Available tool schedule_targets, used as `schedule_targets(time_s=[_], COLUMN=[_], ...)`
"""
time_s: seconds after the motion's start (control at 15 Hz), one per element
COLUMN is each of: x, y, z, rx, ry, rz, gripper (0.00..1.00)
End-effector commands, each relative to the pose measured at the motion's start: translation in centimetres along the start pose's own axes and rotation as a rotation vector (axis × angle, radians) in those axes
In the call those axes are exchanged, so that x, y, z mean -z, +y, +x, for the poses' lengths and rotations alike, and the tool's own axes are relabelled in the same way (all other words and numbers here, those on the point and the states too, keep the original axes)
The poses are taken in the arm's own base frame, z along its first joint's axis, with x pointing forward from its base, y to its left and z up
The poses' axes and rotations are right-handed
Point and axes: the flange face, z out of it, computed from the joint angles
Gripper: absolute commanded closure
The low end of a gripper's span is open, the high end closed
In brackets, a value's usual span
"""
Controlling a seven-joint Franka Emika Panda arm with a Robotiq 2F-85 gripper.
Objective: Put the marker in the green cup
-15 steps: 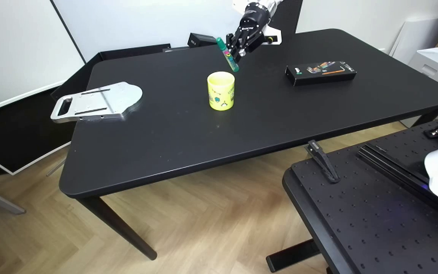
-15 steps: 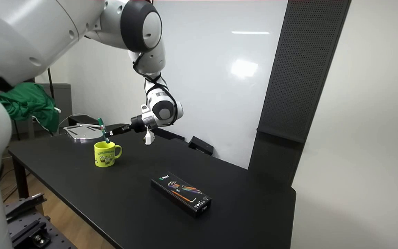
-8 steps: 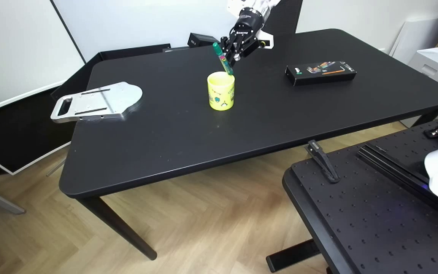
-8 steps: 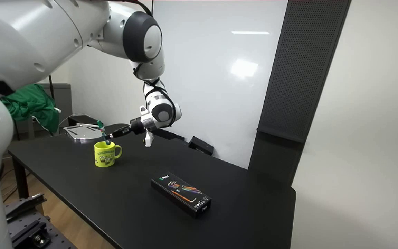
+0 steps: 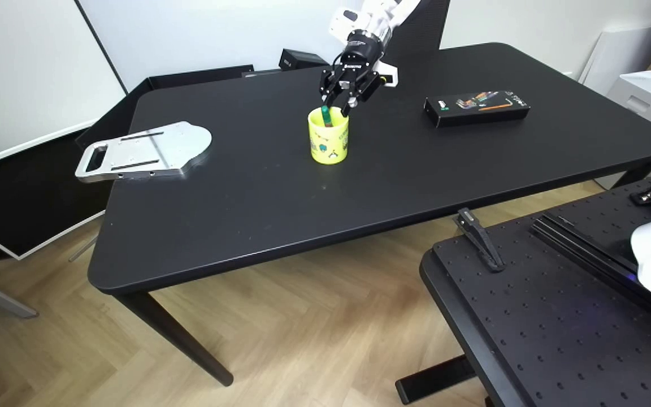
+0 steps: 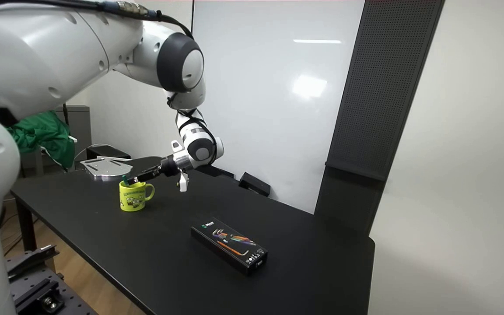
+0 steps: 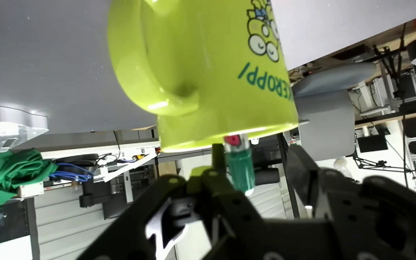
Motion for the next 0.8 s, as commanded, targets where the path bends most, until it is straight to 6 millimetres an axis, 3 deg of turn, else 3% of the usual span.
schedule_targets(time_s=[0.0, 0.2, 0.53, 0.6, 0.73], x=[0.4, 0.5, 0.8, 0.4, 0.6], y=[1.0, 1.4, 1.3, 1.9, 1.9], z=[2.3, 5.0, 8.6, 7.2, 8.0], rx=[0.047, 0.088, 0.124, 0.129, 0.137], ry=[-0.053, -0.094, -0.113, -0.091, -0.100], rz=[0.029, 0.048, 0.066, 0.047, 0.052], gripper=[0.20, 0.02, 0.00, 0.00, 0.00])
